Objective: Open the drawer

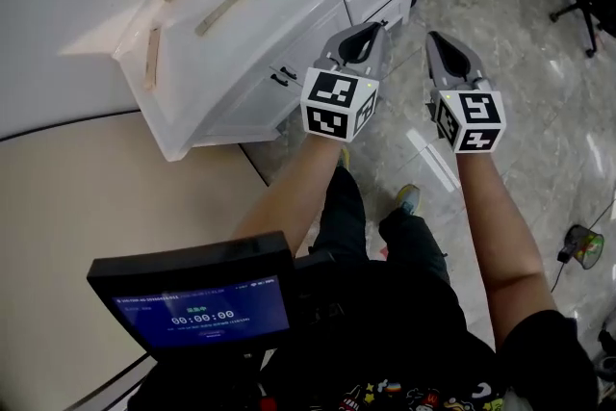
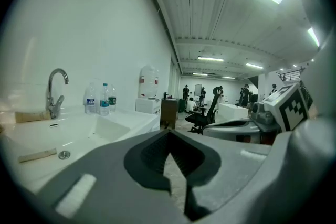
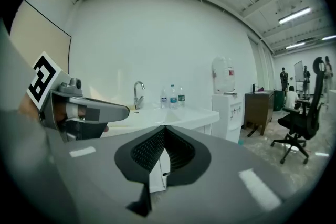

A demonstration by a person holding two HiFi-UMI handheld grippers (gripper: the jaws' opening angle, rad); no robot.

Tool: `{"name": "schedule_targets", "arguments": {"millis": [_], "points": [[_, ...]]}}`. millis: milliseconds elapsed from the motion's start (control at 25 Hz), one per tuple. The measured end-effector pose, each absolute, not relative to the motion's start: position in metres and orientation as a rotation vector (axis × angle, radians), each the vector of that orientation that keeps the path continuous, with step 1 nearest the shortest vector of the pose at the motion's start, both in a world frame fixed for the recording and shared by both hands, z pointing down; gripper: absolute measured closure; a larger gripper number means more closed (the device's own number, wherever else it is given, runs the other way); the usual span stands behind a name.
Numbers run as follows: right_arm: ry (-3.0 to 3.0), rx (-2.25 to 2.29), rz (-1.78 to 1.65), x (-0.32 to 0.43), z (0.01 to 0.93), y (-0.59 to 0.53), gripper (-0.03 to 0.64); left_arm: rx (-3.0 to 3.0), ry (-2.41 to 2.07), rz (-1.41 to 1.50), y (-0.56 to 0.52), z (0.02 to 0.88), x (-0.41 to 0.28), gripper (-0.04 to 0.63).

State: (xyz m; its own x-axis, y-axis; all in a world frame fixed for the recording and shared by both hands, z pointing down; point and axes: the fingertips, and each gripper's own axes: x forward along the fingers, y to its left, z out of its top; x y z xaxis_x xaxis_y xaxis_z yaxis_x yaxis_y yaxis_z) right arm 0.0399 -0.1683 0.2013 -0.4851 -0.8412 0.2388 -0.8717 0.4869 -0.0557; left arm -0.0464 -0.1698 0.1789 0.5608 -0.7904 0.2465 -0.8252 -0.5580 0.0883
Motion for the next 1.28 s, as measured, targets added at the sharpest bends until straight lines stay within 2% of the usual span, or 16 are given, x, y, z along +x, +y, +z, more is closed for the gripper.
{"name": "schedule_targets", "arguments": {"millis": [400, 640, 920, 1280], "points": [[-2.537, 1.554, 0.192, 0.009, 0.328, -0.275, 0.591, 2.696, -1.319, 0.232, -0.261, 0.295, -0.065, 0.595], [-2.606, 1.458, 0.192, -0.005, 0.424, -0.329, 0.528, 2.687, -1.391, 0.167, -0.289, 0.367, -0.074, 0.594], [-2.649, 1.330, 0.275, -0.015, 0.521, -0.395, 0.483, 2.704, -1.436, 0.157, -0.303, 0.428, -0.073, 0.546], [-2.742, 1.257, 0.455, -0.022, 0.573, -0.450, 0.448, 2.691, -1.493, 0.153, -0.323, 0.470, -0.069, 0.546]]}}
